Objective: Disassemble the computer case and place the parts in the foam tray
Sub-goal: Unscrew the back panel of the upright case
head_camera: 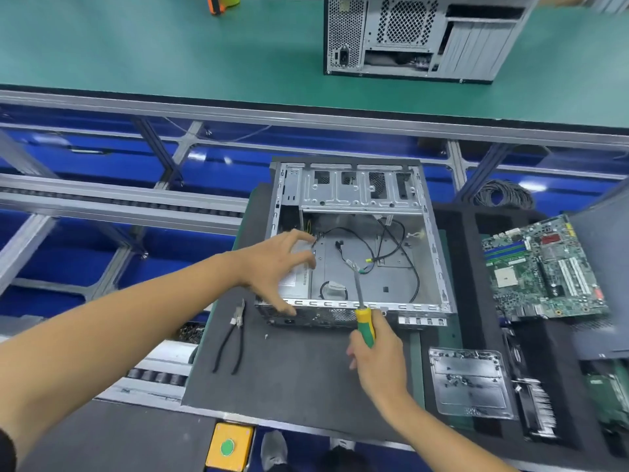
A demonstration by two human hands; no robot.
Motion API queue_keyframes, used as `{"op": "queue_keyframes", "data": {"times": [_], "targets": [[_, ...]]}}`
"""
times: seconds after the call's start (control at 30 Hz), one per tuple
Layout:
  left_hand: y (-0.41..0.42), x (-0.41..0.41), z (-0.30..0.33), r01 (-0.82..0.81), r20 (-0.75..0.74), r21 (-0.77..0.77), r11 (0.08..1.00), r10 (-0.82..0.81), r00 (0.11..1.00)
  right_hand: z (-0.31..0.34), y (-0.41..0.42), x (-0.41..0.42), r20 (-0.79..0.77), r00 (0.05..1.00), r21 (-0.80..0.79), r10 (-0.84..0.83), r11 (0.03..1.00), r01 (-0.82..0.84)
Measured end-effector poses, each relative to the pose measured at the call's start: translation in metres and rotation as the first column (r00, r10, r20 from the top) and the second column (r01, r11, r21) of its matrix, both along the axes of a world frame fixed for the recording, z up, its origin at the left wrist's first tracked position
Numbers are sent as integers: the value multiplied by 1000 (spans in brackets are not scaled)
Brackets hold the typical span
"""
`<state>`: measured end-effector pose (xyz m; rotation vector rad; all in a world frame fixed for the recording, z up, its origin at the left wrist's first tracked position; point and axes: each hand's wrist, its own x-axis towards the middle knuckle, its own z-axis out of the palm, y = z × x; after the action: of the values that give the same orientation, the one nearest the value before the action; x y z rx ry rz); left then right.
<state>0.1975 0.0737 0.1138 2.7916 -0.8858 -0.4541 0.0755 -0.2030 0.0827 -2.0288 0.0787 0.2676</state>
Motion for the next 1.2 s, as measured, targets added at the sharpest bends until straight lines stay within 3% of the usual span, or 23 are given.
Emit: {"op": "queue_keyframes", "data": {"times": [0.1, 0.17, 0.23, 0.37, 0.43, 0.53, 0.6, 0.73, 0.8, 0.9, 1.03, 1.2], "targets": [[19, -5, 4, -186, 82, -182, 965, 204, 976, 16, 3, 21, 106, 994, 21, 17, 1000, -19], [35, -6, 4, -311, 202, -234, 921, 359, 911, 25, 3, 47, 224, 974, -62, 38, 998, -25], [49, -4, 4, -405, 214, -229, 885, 452, 866, 30, 2, 77, 302, 949, -175, 86, 984, -33], [46, 0, 2, -343, 182, -177, 922, 374, 910, 20, -6, 118, 281, 951, -371, 127, 928, -14], [29, 3, -4, -289, 154, -119, 950, 305, 940, 8, -11, 124, 240, 967, -419, 86, 907, 23], [8, 21, -3, -286, 227, -22, 958, 284, 932, -2, -13, 126, 248, 968, -440, 40, 895, 76], [-3, 42, 4, -278, 209, 147, 949, 245, 947, -5, -10, 126, 280, 958, -464, 62, 882, 79], [-31, 82, 4, -240, 37, 534, 811, 261, 965, -8, -9, 126, 309, 942, -505, 126, 862, 50], [-41, 100, -4, -186, -76, 649, 738, 306, 949, -9, -9, 126, 302, 944, -509, 134, 860, 40], [-50, 121, -8, -105, -197, 737, 668, 361, 912, -8, -9, 127, 292, 947, -512, 135, 858, 36], [-52, 130, -27, -89, -128, 818, 569, 330, 935, -8, -11, 127, 255, 953, -513, 166, 858, -12], [-43, 138, -51, -127, -142, 828, 547, 423, 895, -6, -11, 126, 232, 955, -510, 186, 859, -44]]}}
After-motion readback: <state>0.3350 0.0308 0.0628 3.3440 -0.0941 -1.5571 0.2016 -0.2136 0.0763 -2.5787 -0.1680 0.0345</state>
